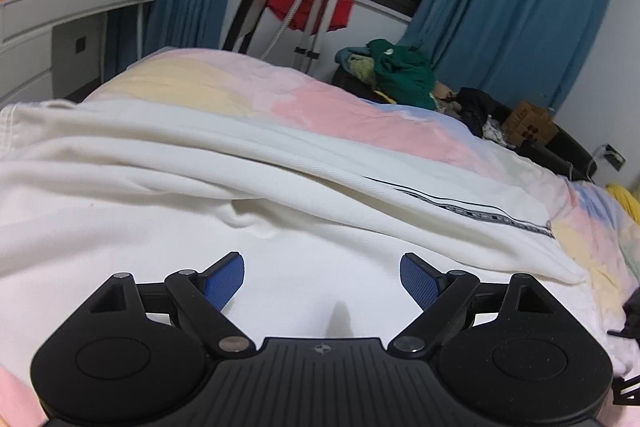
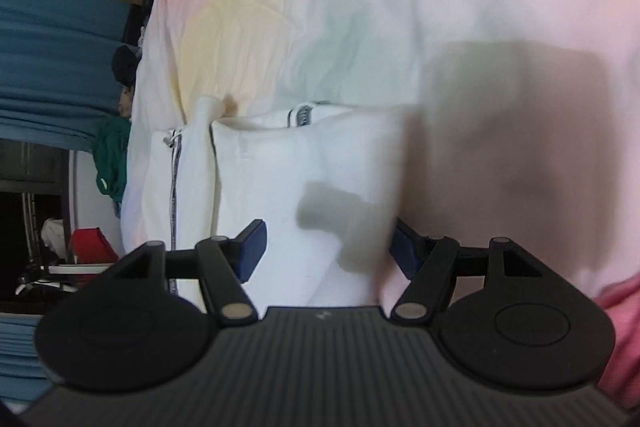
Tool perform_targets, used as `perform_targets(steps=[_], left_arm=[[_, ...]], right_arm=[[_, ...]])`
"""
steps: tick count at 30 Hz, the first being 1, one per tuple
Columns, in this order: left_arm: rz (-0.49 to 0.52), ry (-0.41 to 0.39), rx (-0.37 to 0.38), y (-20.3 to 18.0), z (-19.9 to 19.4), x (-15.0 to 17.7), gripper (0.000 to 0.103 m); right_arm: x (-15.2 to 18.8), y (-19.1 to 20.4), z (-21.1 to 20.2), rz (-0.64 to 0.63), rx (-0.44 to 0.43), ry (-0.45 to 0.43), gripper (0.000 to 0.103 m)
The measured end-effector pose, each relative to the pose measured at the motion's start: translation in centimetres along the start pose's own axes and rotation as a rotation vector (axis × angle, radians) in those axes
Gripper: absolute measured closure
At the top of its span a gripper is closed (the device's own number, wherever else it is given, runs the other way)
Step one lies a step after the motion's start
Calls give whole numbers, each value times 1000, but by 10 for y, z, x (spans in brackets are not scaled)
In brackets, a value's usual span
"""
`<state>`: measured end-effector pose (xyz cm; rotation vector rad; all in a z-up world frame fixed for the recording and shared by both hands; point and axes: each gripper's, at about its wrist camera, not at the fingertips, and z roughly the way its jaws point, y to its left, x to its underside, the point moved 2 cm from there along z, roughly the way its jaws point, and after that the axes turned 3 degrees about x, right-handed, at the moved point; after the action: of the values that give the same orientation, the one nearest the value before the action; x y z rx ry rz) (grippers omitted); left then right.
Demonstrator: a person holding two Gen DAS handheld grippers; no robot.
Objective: Fold clothes
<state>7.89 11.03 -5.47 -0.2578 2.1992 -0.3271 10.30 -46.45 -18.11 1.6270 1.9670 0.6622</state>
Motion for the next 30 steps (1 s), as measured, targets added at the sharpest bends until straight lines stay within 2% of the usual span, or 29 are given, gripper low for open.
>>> perform_targets(steps=[2,4,6,7,12,16,19,22,26,28,30], left_arm=[[-60,6,7,11,-6,-1,16],[-146,17,8,28,-14,-1,16],[-234,15,3,47,-26,-2,16],[-278,14,1,57,-32,-2,16],[-474,-24,-32,110,-83,-1,15],[-629,-9,-60,153,-126,15,15],[-773,3,-21,183,-152,25,15],[-922,15,28,214,-161,31,15],[-1043,88,15,249,-148,34,16],[-1080,115,3,264,-140,35,20],[-1119,91,-54,282,-139,34,20]], right_arm=[[2,12,3,-70,61,-62,47],[4,23,6,-141,125,-124,80],[4,25,5,-168,138,-157,93],[3,26,3,-168,125,-164,95],[-1,31,-19,-176,33,-233,98],[1,42,-30,-226,-18,-299,98],[-2,40,-28,-199,-24,-289,98],[-6,32,-25,-167,-36,-256,98],[-9,26,-28,-139,-64,-228,98],[-9,23,-31,-122,-73,-219,98],[-10,20,-32,-105,-80,-212,98]])
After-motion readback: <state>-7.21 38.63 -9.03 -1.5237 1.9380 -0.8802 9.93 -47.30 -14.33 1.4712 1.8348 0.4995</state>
